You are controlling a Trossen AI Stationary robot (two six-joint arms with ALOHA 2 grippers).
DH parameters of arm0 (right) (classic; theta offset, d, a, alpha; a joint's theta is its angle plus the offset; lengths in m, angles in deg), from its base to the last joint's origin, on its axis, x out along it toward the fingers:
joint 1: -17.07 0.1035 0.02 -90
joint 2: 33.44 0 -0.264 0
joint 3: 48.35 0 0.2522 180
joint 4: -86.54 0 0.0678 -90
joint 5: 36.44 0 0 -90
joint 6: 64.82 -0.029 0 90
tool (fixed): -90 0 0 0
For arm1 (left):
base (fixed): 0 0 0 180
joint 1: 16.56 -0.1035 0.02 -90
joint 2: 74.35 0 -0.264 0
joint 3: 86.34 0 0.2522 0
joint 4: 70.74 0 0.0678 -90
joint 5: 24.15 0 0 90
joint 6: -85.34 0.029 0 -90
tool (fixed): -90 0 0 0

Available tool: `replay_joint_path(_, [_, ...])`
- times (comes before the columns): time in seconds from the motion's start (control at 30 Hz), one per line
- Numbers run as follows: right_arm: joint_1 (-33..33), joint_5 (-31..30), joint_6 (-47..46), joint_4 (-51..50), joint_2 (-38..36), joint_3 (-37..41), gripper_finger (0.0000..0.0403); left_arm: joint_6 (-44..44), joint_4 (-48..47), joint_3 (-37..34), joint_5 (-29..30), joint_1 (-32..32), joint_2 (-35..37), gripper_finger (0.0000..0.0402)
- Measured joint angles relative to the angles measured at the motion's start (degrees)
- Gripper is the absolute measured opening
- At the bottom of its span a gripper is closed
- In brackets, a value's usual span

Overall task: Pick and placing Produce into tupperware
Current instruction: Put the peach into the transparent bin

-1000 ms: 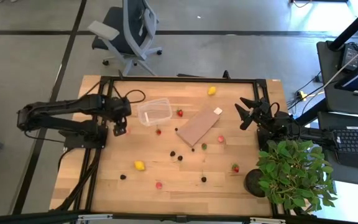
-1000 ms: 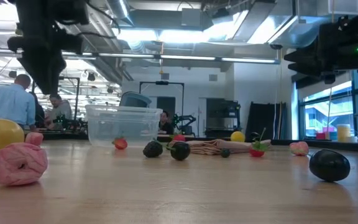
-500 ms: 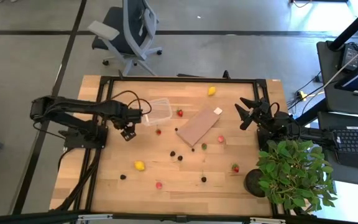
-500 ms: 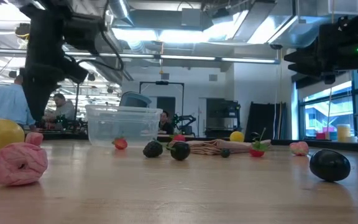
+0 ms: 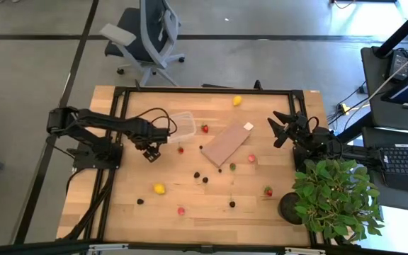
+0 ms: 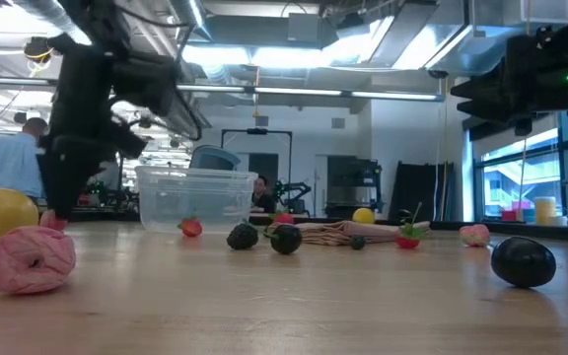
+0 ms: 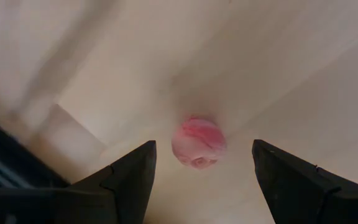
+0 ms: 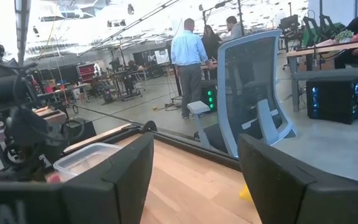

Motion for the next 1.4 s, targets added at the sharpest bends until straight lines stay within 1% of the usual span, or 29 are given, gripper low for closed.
replay_joint_path(0.13, [0.0,0.0,0.0,0.0,0.0,0.0,0.0234,-1.9,5.7,-5.4,-3.2,-0.4,0.6,0.0255])
replay_joint_path(0.2, [0.0,0.0,0.1,0.0,0.0,0.0,0.0234,-2.2,7.0,-6.6,-3.8,-0.4,0.9,0.0254])
replay_joint_path(0.5, [0.0,0.0,0.1,0.0,0.0,0.0,0.0234,-1.6,6.8,-5.0,-1.9,-0.3,0.9,0.0238])
replay_joint_path(0.7, [0.0,0.0,0.0,0.0,0.0,0.0,0.0234,-1.3,7.3,-5.0,-1.2,-0.3,1.0,0.0216])
replay_joint_path(0.93, [0.0,0.0,0.0,0.0,0.0,0.0,0.0234,5.9,8.0,-4.9,-0.3,-0.3,1.0,0.0192])
replay_joint_path(1.1, [0.0,0.0,0.0,0.0,0.0,0.0,0.0234,6.1,8.1,-4.9,0.0,-0.3,1.0,0.0177])
replay_joint_path(1.4, [0.0,0.0,0.0,0.0,0.0,0.0,0.0234,5.5,8.1,-4.8,-0.4,-0.3,1.0,0.0125])
